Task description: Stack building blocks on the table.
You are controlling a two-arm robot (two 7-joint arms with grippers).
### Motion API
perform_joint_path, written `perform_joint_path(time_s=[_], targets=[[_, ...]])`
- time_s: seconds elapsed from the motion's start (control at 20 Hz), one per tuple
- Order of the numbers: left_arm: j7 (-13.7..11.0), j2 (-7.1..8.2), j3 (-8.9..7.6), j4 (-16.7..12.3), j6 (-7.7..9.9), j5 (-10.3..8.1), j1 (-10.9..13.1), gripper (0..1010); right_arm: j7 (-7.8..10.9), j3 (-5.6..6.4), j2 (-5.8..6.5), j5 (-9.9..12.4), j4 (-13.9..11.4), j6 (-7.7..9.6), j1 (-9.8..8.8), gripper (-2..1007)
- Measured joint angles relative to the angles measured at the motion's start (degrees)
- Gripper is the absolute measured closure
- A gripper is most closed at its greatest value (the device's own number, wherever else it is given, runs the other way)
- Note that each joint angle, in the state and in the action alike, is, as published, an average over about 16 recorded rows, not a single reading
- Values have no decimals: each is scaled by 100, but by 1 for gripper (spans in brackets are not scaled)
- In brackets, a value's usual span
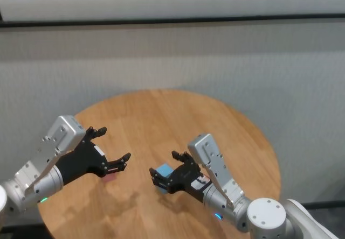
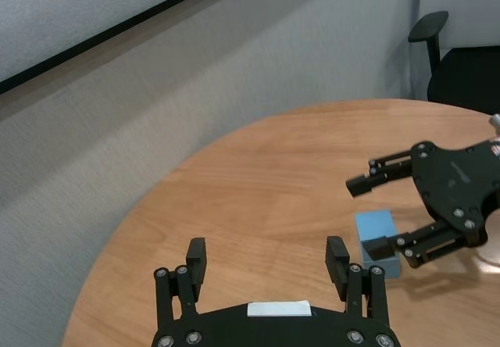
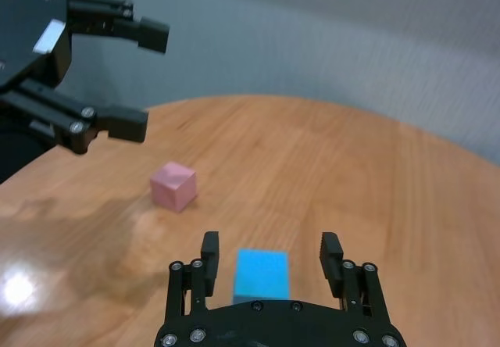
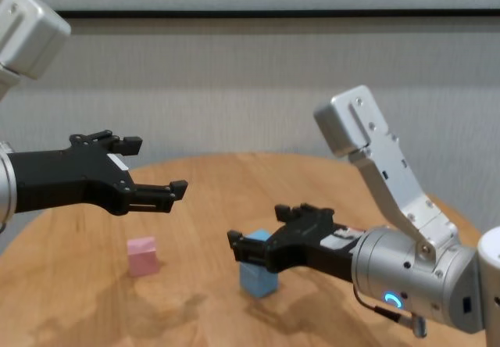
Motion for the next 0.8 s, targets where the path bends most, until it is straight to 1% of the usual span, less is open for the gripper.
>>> perform_joint_path(time_s=[0.2,0.4,0.6,0.8], targets=[[0,0,0,0,0,0,0,8,-44,128,35,79,-89,-49,5,128],[0,0,0,0,0,0,0,8,-99,281,101,157,-174,-111,13,53],[0,0,0,0,0,0,0,8,-151,437,184,221,-228,-179,21,10],[0,0,0,0,0,0,0,8,-174,559,278,250,-238,-239,24,2]])
